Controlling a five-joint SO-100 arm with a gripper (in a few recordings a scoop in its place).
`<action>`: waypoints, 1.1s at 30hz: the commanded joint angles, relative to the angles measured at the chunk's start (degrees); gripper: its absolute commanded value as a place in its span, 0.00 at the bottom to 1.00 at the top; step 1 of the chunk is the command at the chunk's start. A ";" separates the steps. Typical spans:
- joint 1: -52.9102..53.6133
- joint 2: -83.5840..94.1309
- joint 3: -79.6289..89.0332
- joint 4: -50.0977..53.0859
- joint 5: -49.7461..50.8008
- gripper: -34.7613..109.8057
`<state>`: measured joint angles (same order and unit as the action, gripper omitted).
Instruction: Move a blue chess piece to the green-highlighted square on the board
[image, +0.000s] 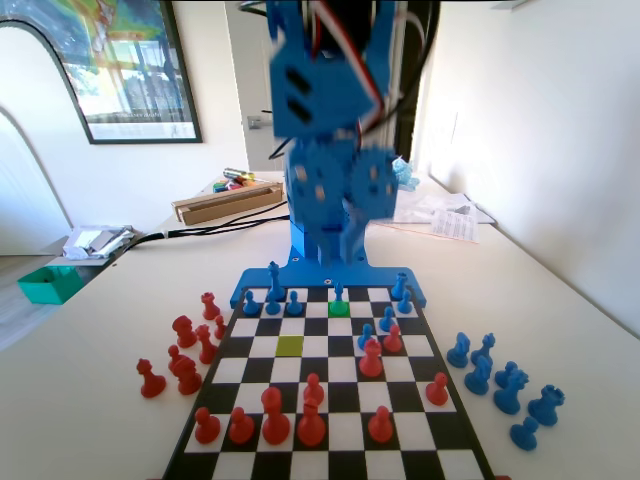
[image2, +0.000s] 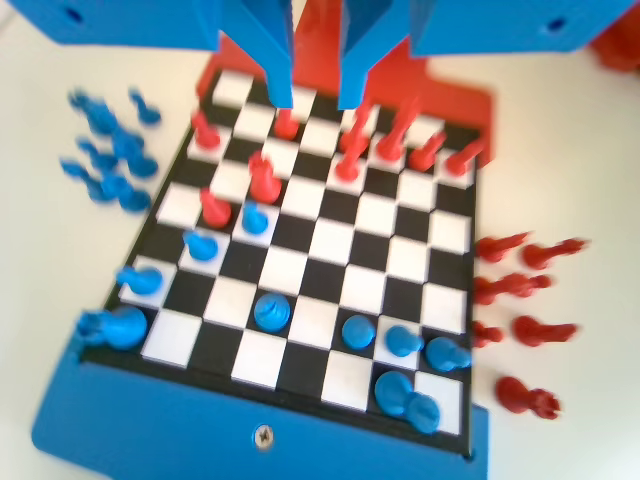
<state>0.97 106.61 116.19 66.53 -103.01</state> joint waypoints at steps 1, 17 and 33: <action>1.93 7.73 -6.68 5.62 1.67 0.27; 6.94 38.85 -4.92 22.94 1.93 0.25; 5.54 58.54 5.19 26.81 0.53 0.25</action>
<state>6.59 162.77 120.59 92.90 -101.78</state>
